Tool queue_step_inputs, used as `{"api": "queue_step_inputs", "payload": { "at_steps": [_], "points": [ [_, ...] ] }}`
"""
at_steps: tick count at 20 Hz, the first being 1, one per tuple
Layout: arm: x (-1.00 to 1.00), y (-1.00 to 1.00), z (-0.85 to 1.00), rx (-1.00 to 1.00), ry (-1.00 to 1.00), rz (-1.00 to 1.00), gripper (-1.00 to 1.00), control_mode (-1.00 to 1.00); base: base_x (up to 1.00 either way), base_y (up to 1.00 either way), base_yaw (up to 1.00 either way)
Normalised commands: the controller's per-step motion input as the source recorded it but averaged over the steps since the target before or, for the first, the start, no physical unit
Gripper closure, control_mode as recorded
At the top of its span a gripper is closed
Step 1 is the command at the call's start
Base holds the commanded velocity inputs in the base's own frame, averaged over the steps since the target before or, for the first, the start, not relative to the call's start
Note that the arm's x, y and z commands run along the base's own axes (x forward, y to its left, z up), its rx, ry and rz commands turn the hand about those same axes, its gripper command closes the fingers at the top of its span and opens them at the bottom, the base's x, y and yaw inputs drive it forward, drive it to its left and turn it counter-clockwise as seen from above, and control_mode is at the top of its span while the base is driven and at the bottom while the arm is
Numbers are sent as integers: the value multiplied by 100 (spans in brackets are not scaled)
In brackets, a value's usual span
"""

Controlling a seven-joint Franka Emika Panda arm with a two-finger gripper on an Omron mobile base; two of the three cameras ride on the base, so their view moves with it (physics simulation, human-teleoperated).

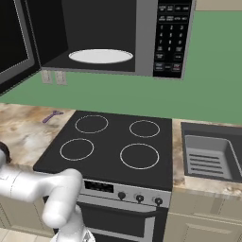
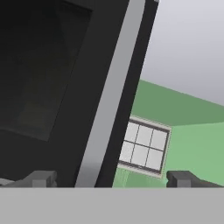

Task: Place the sponge inside the microwave to prepare for sanitizing.

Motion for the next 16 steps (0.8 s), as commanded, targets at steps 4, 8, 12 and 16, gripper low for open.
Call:
{"api": "queue_step_inputs", "payload": {
  "at_steps": [4, 8, 12, 16],
  "points": [
    [-44, 16, 10, 0, 7, 20, -100, -100, 0, 0, 0],
    [-66, 10, 1, 1, 14, 15, -100, -100, 0, 0, 0],
    [-79, 3, 3, 5, 12, 10, -100, -100, 0, 0, 0],
    [-64, 0, 22, 12, 20, 5, -100, -100, 0, 0, 0]
  ]
}}
